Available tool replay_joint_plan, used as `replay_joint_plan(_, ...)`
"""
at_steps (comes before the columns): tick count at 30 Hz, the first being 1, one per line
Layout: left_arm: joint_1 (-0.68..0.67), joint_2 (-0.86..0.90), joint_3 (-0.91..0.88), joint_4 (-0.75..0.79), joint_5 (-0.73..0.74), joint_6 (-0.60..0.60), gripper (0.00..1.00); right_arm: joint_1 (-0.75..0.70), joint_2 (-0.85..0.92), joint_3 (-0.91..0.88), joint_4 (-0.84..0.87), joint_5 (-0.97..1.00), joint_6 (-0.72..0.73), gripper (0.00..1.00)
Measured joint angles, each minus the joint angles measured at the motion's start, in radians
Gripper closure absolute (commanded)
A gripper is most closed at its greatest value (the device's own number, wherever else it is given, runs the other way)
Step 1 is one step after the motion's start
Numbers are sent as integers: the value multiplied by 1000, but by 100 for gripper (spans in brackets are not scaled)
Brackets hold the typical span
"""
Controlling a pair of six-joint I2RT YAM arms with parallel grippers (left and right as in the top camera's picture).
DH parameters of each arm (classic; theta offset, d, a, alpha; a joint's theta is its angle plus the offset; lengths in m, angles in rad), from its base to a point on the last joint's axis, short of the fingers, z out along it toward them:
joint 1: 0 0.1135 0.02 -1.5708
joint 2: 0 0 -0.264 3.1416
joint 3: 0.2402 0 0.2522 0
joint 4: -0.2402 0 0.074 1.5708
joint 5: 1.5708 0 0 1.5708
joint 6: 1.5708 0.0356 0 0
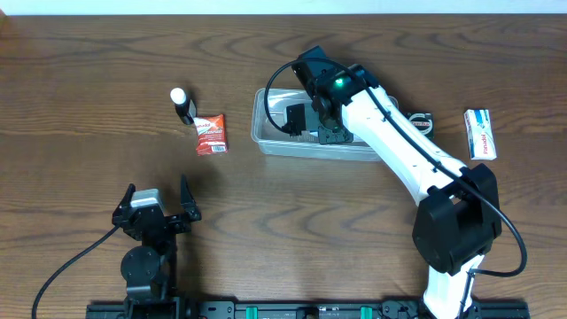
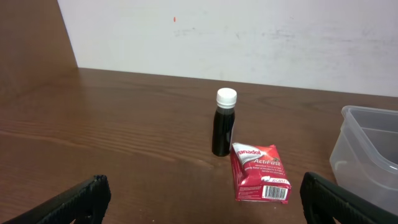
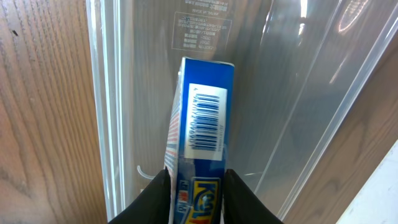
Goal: Pack container
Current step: 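Lower the blue box upright into the container with the right gripper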
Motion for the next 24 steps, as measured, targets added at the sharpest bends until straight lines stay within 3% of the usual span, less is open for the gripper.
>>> replay_joint_plan(6,0,0,0,0,0,0,2,0,0,0,-4,-2,4,86)
replay_joint_plan(9,0,0,0,0,0,0,2,0,0,0,3,2,5,98)
replay_joint_plan(24,0,0,0,0,0,0,2,45,0,67,16,-23,111,98)
